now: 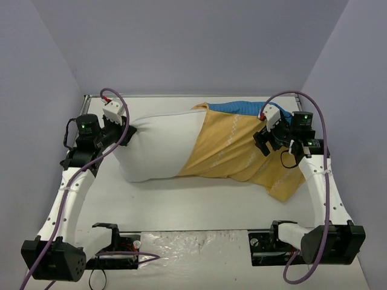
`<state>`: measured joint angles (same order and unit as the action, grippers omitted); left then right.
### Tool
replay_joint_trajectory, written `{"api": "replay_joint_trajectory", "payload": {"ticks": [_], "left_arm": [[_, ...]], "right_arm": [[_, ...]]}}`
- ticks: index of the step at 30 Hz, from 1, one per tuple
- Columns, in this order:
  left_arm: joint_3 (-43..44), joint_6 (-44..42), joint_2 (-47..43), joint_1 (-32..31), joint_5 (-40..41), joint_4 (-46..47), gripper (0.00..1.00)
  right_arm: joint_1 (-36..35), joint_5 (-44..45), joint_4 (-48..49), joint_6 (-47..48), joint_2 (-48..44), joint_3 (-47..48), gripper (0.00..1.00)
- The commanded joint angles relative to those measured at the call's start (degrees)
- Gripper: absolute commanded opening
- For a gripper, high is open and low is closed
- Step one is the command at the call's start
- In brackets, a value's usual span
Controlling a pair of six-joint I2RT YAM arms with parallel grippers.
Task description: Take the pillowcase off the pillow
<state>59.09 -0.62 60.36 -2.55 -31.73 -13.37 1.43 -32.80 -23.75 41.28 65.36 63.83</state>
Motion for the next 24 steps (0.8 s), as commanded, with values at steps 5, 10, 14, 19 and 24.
{"api": "replay_joint_trajectory", "payload": {"ticks": [5, 10, 14, 19, 24], "left_arm": [[-0.55, 1.06, -3.49, 0.17, -0.18, 6.60, 0.02], [-0.82, 1.24, -3.58, 0.17, -0.53, 7.04, 0.02], [-1.43, 1.50, -4.19, 0.09, -0.97, 7.48, 0.02], [-2.40, 0.89, -5.25, 0.00, -0.44, 6.95, 0.02], [-2.05, 1.06, -5.16, -0.09, -0.79, 6.95, 0.02]], "right_arm": [[-2.49, 6.95, 10.92, -6.56, -3.93, -3.72, 0.84], [-2.49, 1.79, 11.70, -9.19, -0.77, -4.68, 0.81], [-3.97, -2.10, 19.16, -16.66, 2.13, -8.02, 0.63], [-6.35, 4.30, 19.09, -16.94, 3.55, -6.62, 0.12], [-6.09, 14.93, 18.74, -12.73, -1.89, -6.88, 0.00]]}}
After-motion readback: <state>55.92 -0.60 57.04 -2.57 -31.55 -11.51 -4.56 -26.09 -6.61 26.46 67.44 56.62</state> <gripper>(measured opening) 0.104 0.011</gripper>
